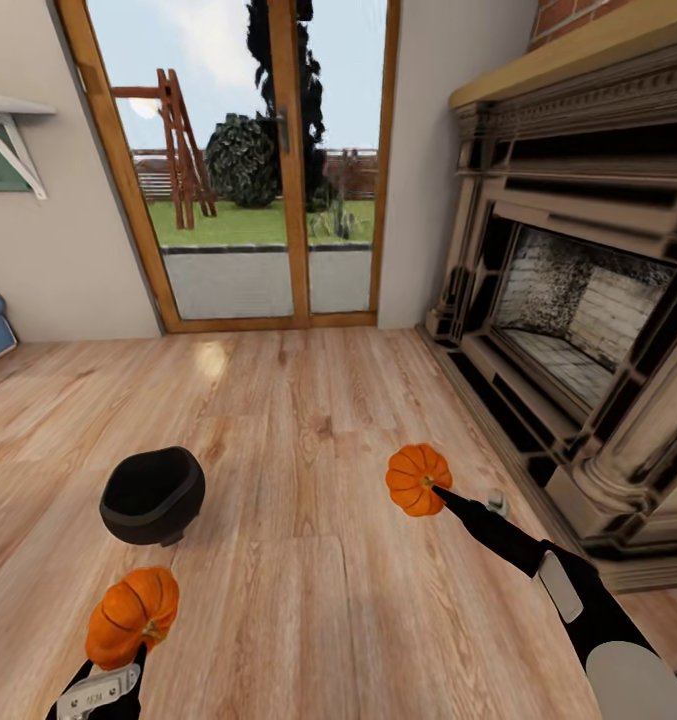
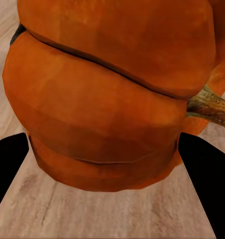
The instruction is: Place each of the two pumpkins and all three candles from the living room inside a cabinet in the living room (use any cabinet), then make sure every cabinet is closed, and position the cauldron so it is next to a table in the living room.
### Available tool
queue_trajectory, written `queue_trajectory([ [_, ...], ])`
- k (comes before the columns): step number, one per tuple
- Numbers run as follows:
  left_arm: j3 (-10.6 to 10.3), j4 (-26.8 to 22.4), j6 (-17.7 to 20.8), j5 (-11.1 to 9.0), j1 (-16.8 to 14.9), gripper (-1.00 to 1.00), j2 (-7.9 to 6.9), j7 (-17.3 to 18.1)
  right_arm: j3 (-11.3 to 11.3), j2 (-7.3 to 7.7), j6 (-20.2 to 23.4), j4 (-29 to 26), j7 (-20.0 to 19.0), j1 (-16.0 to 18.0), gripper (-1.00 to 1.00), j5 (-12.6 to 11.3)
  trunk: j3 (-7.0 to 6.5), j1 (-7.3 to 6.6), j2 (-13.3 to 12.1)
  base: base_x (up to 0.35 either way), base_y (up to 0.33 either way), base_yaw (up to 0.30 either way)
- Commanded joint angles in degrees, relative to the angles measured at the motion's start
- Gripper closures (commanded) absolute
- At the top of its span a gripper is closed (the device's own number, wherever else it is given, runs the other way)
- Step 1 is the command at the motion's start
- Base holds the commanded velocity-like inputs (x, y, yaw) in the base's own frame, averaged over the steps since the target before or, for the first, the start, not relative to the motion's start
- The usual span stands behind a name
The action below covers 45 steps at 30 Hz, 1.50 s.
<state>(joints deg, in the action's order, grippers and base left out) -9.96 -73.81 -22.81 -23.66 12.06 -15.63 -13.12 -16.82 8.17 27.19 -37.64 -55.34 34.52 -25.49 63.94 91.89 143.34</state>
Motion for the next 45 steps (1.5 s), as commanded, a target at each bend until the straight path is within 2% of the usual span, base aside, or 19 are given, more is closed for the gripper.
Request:
queue_trajectory([
  [1,-0.21,-0.14,0.78,-0.32,-0.20,1.00,-0.07,-0.49,-0.06,0.00,0.41,0.03,-0.07,0.02,1.00,-0.27,-0.19,-0.03,0.00,0.000,0.000,0.000],
  [5,-0.02,-0.65,6.61,-0.82,-1.26,1.00,-0.03,-0.64,-0.06,0.01,0.41,0.03,-0.11,0.02,1.00,-0.28,-1.07,-0.13,-0.05,0.000,0.000,0.000],
  [8,0.06,-0.80,9.45,-1.00,-2.45,1.00,-0.02,-0.66,-0.06,0.00,0.41,0.03,-0.11,0.02,1.00,-0.27,-1.74,-0.21,-0.09,0.000,0.000,0.000],
  [14,0.11,-1.17,18.39,-1.08,-8.82,1.00,0.19,-0.68,-0.06,0.13,0.40,0.03,-0.12,0.04,1.00,-0.34,-2.82,-1.49,-2.43,0.000,0.000,0.000],
  [18,0.24,-3.19,25.75,-1.18,-12.94,1.00,1.27,-0.68,-0.06,0.10,0.40,0.03,-0.12,0.02,1.00,-0.35,-3.54,-2.37,-4.03,0.000,0.000,0.000],
  [20,0.38,-7.08,32.03,-2.29,-14.22,1.00,1.60,-0.68,-0.06,0.09,0.40,0.03,-0.12,0.03,1.00,-0.35,-3.90,-2.81,-4.84,0.000,0.000,0.000],
  [21,0.40,-8.01,33.84,-2.87,-14.58,1.00,1.64,-0.68,-0.06,0.08,0.40,0.03,-0.12,0.03,1.00,-0.35,-4.08,-3.03,-5.24,0.000,0.000,0.000],
  [23,0.41,-10.59,39.98,-5.77,-16.22,1.00,1.74,-0.68,-0.06,0.03,0.41,0.03,-0.12,0.02,1.00,-0.35,-4.44,-3.47,-6.04,0.000,0.000,0.000],
  [24,0.37,-11.83,42.08,-7.16,-16.81,1.00,1.75,-0.68,-0.06,0.02,0.41,0.03,-0.12,0.02,1.00,-0.35,-4.62,-3.69,-6.44,0.000,0.000,0.000],
  [27,0.30,-15.32,47.23,-9.18,-17.59,1.00,1.89,-0.49,-0.06,0.06,0.41,0.03,-0.12,0.02,1.00,-0.34,-5.16,-4.35,-7.64,0.000,0.000,0.000],
  [28,0.30,-15.77,48.18,-9.38,-17.81,1.00,2.00,-0.39,-0.06,0.07,0.41,0.03,-0.12,0.02,1.00,-0.34,-5.34,-4.57,-8.05,0.000,0.000,0.000],
  [32,-0.06,-17.20,54.13,-10.01,-20.83,1.00,4.30,0.13,-0.06,0.09,0.41,0.03,-0.11,0.02,1.00,-0.30,-5.70,-5.01,-8.85,0.000,0.000,0.000],
  [36,-0.12,-17.51,63.74,-10.14,-24.40,1.00,5.44,0.70,-0.06,0.05,0.41,0.03,-0.08,0.02,1.00,-0.30,-5.70,-5.01,-8.85,0.000,0.000,0.000],
  [38,0.12,-17.56,70.19,-10.16,-26.57,1.00,5.57,4.05,-0.06,0.02,0.39,0.03,-0.08,0.02,1.00,-0.29,-5.70,-5.01,-8.85,0.000,0.000,0.000],
  [39,0.19,-17.57,71.78,-10.17,-26.95,1.00,5.54,5.40,-0.06,0.03,0.40,0.03,-0.09,0.04,1.00,-0.30,-5.70,-5.01,-8.85,0.000,0.000,0.000],
  [40,0.30,-17.58,74.66,-10.15,-27.51,1.00,5.45,8.25,-0.06,0.07,0.40,0.03,-0.10,0.03,1.00,-0.32,-5.70,-5.01,-8.85,0.000,0.000,0.000],
  [42,1.08,-17.52,77.40,-10.17,-28.01,1.00,5.24,11.79,-0.06,0.12,0.40,0.03,-0.11,0.03,1.00,-0.34,-5.70,-5.01,-8.85,0.000,0.000,0.000],
  [44,3.31,-17.47,78.98,-10.20,-28.26,1.00,5.06,14.20,-0.06,0.15,0.39,0.03,-0.11,0.02,1.00,-0.33,-5.70,-5.01,-8.85,0.000,0.000,0.000],
  [45,5.50,-17.45,79.88,-10.36,-28.34,1.00,4.98,15.53,-0.06,0.16,0.40,0.03,-0.12,0.04,1.00,-0.32,-5.70,-5.01,-8.85,0.000,0.000,0.000],
])
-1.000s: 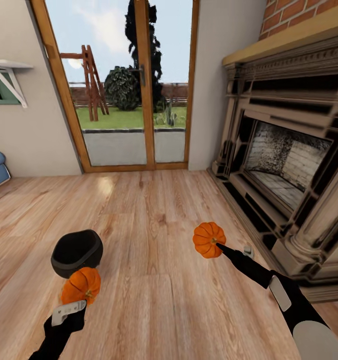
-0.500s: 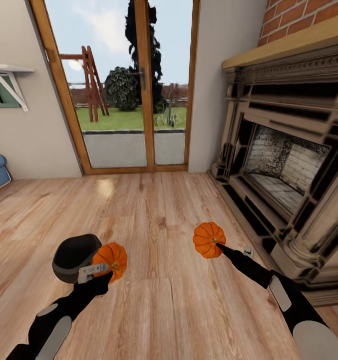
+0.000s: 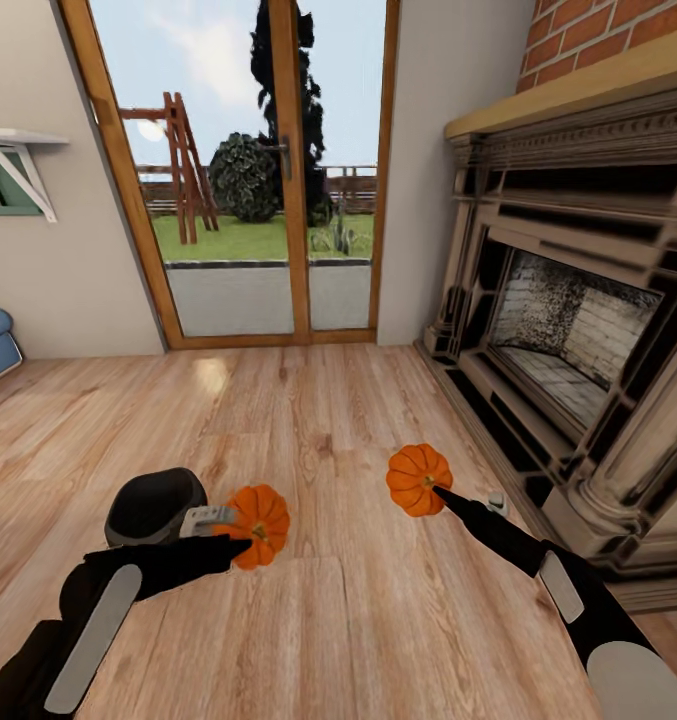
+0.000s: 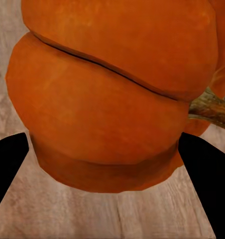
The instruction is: Place each of the two pumpkins and all three candles from the living room inside a cabinet in the living room (use any cabinet), then make sure every cabinet is closed, and position the cauldron so it is next to a table in the living room.
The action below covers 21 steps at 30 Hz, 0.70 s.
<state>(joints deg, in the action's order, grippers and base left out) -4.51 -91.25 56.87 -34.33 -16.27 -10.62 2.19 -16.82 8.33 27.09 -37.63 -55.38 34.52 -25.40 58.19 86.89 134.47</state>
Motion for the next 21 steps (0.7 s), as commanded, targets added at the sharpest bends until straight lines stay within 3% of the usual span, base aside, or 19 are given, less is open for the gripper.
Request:
queue_trajectory([
  [1,2.08,0.03,1.21,0.13,-0.08,1.00,-0.10,1.89,-0.09,0.01,0.50,0.01,-0.08,0.03,1.00,-0.42,0.06,-0.01,0.02,0.000,0.000,0.000],
  [5,5.11,0.02,2.80,0.36,-0.13,1.00,-0.92,10.62,-0.13,-0.02,0.48,0.01,-0.08,0.03,1.00,-0.44,0.06,-0.01,0.02,0.000,0.000,0.000],
  [8,5.76,0.13,2.92,0.84,-0.10,1.00,-1.31,13.77,-0.09,-0.05,0.46,0.01,-0.08,0.02,1.00,-0.44,0.06,-0.01,0.02,0.000,0.000,0.000],
  [14,6.20,0.19,2.72,1.08,-0.15,1.00,-1.49,15.18,-0.06,-0.14,0.44,0.01,-0.08,0.02,1.00,-0.44,0.06,-0.01,0.02,-0.050,0.000,0.000],
  [21,6.18,0.19,2.71,1.18,-0.11,1.00,-1.50,15.27,-0.06,-0.16,0.41,0.01,-0.08,0.02,1.00,-0.39,0.06,-0.01,0.02,-0.300,0.000,0.000],
])
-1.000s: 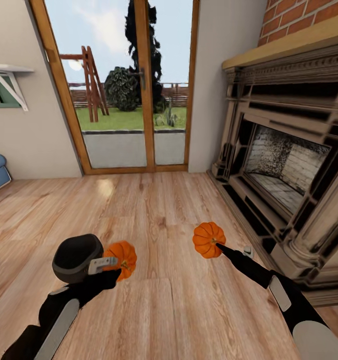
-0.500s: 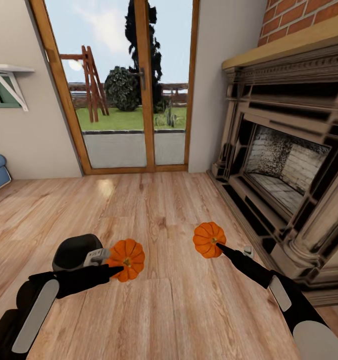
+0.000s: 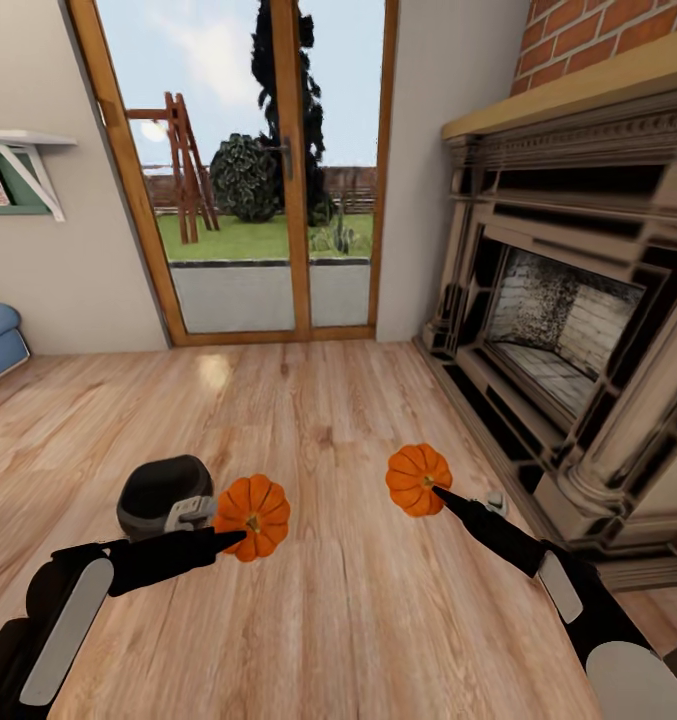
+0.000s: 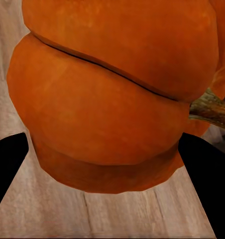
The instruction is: Place each of the two pumpkins and all three candles from the living room inside a cabinet in the living room (use any cabinet), then make sure every cabinet is closed, and position the cauldron so it is next to a table in the living room.
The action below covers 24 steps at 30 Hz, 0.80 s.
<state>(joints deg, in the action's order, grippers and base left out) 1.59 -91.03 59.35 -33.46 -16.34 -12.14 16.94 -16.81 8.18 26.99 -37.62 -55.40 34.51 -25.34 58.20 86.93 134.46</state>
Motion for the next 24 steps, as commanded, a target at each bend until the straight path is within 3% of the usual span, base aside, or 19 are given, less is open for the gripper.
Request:
queue_trajectory([
  [1,0.04,-0.03,0.24,0.31,-0.05,1.00,0.01,0.52,-0.07,0.00,0.48,0.01,-0.06,0.03,1.00,-0.46,0.05,-0.05,0.02,-0.338,0.000,0.000],
  [10,-0.32,-0.02,0.24,0.33,-0.03,1.00,0.01,0.54,-0.07,0.00,0.50,0.01,0.02,0.04,1.00,-0.48,-0.22,-0.05,0.02,-0.340,0.022,-0.096],
  [18,-0.36,-0.01,0.24,0.33,-0.09,1.00,0.01,0.63,0.00,-0.08,0.23,-0.04,-0.07,0.04,1.00,-0.48,-0.41,-0.05,0.02,-0.251,0.199,-0.085],
  [24,-0.36,-0.02,0.24,0.33,-0.04,1.00,0.01,0.69,1.72,-0.02,0.34,0.00,0.02,0.08,1.00,-0.48,-0.42,-0.05,0.02,-0.125,0.146,-0.004],
])
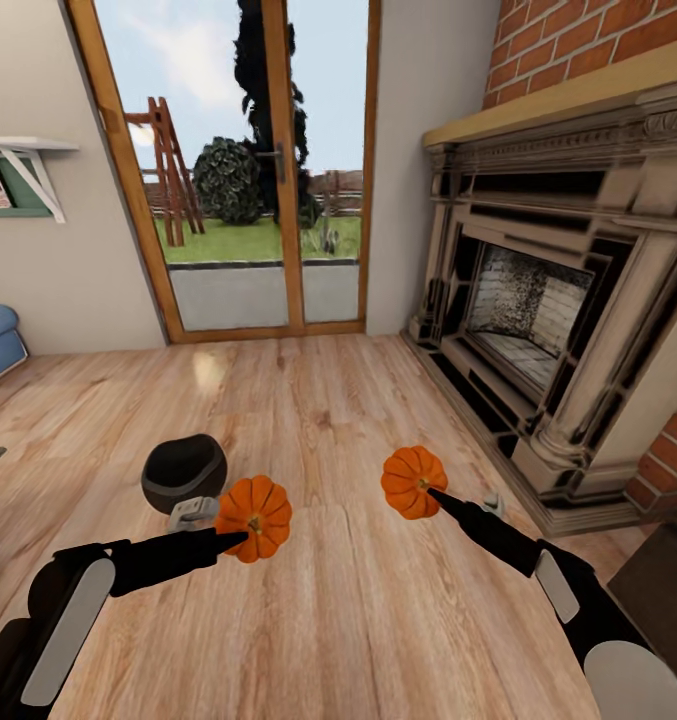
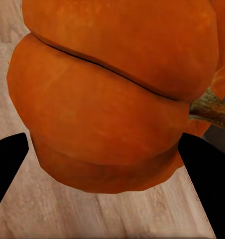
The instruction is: Place each of the two pumpkins and all three candles from the living room inside a cabinet in the living room (use any cabinet), then make sure every cabinet is closed, and position the cauldron so it is next to a table in the living room.
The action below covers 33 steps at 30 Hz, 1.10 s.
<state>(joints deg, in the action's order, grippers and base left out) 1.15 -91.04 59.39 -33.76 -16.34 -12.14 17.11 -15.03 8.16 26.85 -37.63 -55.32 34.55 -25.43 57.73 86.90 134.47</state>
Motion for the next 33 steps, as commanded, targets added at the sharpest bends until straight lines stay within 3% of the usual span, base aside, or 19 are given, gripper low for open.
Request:
queue_trajectory([
  [1,0.08,-0.02,0.20,0.62,-0.03,1.00,0.01,0.54,0.06,0.01,0.48,0.01,-0.06,0.04,1.00,-0.39,0.05,-0.02,0.02,-0.034,0.037,-0.001],
  [5,0.12,-0.02,0.20,0.60,0.01,1.00,0.01,0.50,0.23,0.02,0.48,0.01,-0.06,0.05,1.00,-0.40,0.05,-0.02,0.02,-0.014,0.016,0.000],
  [33,0.25,0.09,0.21,0.81,-0.10,1.00,0.05,0.24,0.23,0.01,0.49,-0.02,-0.04,0.03,1.00,-0.56,-4.98,-6.17,-11.21,-0.001,0.001,0.000],
])
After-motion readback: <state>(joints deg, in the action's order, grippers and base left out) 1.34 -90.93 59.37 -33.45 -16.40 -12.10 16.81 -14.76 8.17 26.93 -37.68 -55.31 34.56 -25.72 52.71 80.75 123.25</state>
